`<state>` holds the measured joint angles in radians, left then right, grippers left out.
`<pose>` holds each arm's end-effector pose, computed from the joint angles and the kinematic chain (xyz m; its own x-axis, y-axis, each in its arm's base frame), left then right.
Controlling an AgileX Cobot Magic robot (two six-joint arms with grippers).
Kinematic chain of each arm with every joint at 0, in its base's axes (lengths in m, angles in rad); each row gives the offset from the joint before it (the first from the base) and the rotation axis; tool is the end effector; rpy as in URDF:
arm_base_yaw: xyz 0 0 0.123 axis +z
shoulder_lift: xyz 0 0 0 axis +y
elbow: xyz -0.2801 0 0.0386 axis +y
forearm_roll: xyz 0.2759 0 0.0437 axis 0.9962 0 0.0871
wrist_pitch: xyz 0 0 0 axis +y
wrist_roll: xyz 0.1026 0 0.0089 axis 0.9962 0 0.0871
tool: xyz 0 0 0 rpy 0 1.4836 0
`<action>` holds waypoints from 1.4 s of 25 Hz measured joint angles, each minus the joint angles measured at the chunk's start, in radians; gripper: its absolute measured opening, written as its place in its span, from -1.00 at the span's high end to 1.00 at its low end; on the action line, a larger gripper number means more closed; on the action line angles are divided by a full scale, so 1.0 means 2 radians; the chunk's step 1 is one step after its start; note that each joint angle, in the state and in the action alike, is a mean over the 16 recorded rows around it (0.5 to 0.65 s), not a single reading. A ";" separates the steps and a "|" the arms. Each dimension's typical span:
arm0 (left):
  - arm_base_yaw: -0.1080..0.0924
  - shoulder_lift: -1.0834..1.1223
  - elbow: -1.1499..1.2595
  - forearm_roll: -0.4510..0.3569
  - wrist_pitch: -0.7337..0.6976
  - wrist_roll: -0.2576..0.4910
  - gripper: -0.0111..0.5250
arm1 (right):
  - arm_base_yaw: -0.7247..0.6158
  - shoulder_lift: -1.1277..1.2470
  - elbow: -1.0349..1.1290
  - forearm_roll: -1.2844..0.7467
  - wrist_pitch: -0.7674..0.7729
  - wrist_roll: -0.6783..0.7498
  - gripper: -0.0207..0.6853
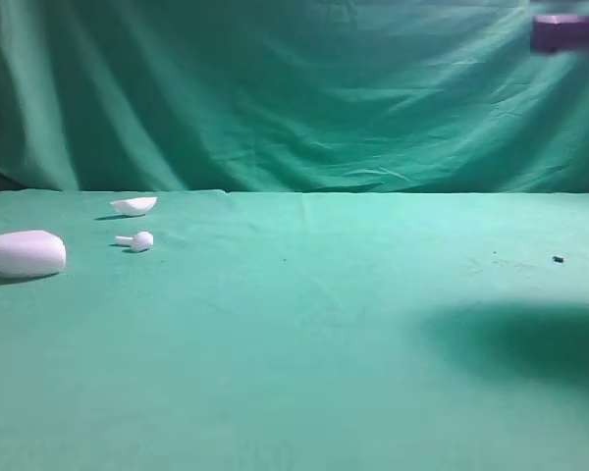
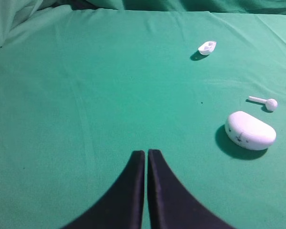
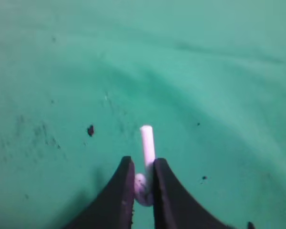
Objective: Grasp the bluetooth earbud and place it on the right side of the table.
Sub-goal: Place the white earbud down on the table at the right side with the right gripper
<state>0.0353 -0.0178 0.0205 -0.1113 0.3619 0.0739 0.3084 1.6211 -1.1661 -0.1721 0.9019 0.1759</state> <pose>0.0944 -0.0007 0.1715 -0.2717 -0.0398 -0.9616 -0.0057 0.9992 -0.0398 0.3382 0.0932 0.2216 -0.9237 -0.2230 -0.3115 -0.1992 0.9741 -0.1069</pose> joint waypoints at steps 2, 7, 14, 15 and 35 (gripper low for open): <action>0.000 0.000 0.000 0.000 0.000 0.000 0.96 | -0.007 -0.005 0.044 0.000 -0.033 0.003 0.68; 0.000 0.000 0.000 0.000 0.000 0.000 0.96 | -0.014 0.004 0.107 0.000 -0.098 0.004 0.68; 0.000 0.000 0.000 0.000 0.000 0.000 0.96 | -0.014 0.031 0.124 -0.005 -0.148 0.005 0.68; 0.000 0.000 0.000 0.000 0.000 0.000 0.96 | -0.014 0.035 0.124 -0.006 -0.152 0.005 0.68; 0.000 0.000 0.000 0.000 0.000 0.000 0.96 | -0.014 0.057 0.125 -0.016 -0.177 0.006 0.11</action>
<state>0.0353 -0.0178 0.0205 -0.1113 0.3619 0.0739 0.2804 1.7361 -0.9170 -0.2031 0.5472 0.1878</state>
